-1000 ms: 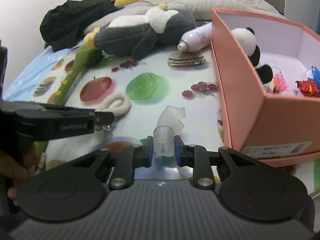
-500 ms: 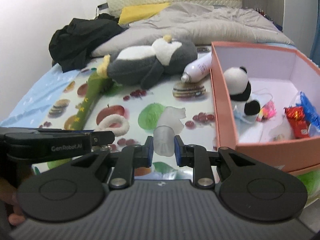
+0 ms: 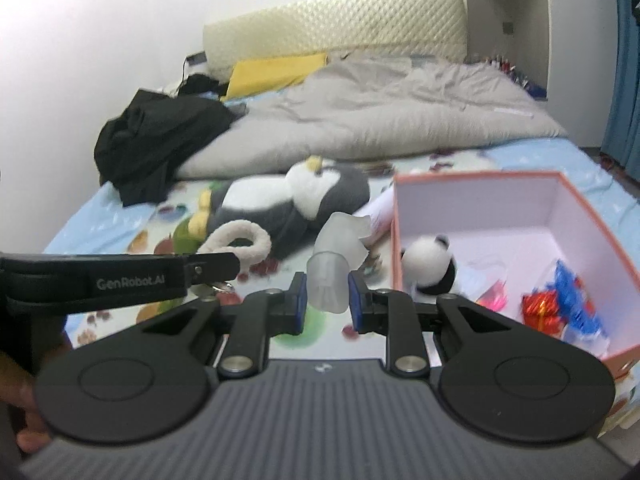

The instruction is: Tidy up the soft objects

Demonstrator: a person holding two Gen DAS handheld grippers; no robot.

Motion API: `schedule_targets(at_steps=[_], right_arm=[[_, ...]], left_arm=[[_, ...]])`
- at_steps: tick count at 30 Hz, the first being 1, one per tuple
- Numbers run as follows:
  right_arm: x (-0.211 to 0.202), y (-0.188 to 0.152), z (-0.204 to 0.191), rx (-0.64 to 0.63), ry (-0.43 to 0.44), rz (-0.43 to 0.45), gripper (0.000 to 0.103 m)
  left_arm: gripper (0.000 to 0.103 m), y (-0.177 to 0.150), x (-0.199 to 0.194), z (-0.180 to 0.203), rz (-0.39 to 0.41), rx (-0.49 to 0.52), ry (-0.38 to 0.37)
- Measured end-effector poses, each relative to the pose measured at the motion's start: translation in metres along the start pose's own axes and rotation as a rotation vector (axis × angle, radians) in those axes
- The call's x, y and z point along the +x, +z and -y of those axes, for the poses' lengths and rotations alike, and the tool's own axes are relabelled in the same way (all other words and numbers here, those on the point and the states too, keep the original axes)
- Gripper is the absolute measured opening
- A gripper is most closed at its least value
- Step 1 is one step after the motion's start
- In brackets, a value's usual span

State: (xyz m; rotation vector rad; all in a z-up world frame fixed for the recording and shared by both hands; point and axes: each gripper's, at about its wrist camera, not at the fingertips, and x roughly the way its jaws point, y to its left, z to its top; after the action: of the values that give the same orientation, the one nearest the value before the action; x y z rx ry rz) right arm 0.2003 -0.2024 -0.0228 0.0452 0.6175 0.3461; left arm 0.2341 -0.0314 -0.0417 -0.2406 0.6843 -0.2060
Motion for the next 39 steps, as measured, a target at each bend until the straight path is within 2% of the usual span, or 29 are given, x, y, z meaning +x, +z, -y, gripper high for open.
schedule_targets(at_steps=[10, 17, 22, 30, 35, 39], right_arm=[[-0.022, 0.044, 0.04, 0.026, -0.059, 0.08, 0.025], [-0.024, 0.05, 0.087, 0.075, -0.124, 0.08, 0.025], [-0.006, 0.04, 0.121, 0.118, -0.162, 0.013, 0.025], [0.036, 0.006, 0.164, 0.192, -0.184, -0.143, 0.026], [0.061, -0.014, 0.178, 0.214, -0.183, -0.222, 0.028], [0.071, -0.025, 0.186, 0.248, -0.171, -0.262, 0.032]], left_arm=[[0.02, 0.055, 0.005, 0.057, 0.054, 0.054, -0.085], [0.02, 0.069, 0.038, 0.096, 0.038, 0.084, -0.134], [0.02, 0.06, 0.081, 0.117, -0.029, 0.086, -0.14], [0.02, 0.022, 0.159, 0.123, -0.224, 0.081, -0.131], [0.02, -0.001, 0.193, 0.12, -0.31, 0.078, -0.114], [0.021, -0.01, 0.206, 0.115, -0.347, 0.062, -0.115]])
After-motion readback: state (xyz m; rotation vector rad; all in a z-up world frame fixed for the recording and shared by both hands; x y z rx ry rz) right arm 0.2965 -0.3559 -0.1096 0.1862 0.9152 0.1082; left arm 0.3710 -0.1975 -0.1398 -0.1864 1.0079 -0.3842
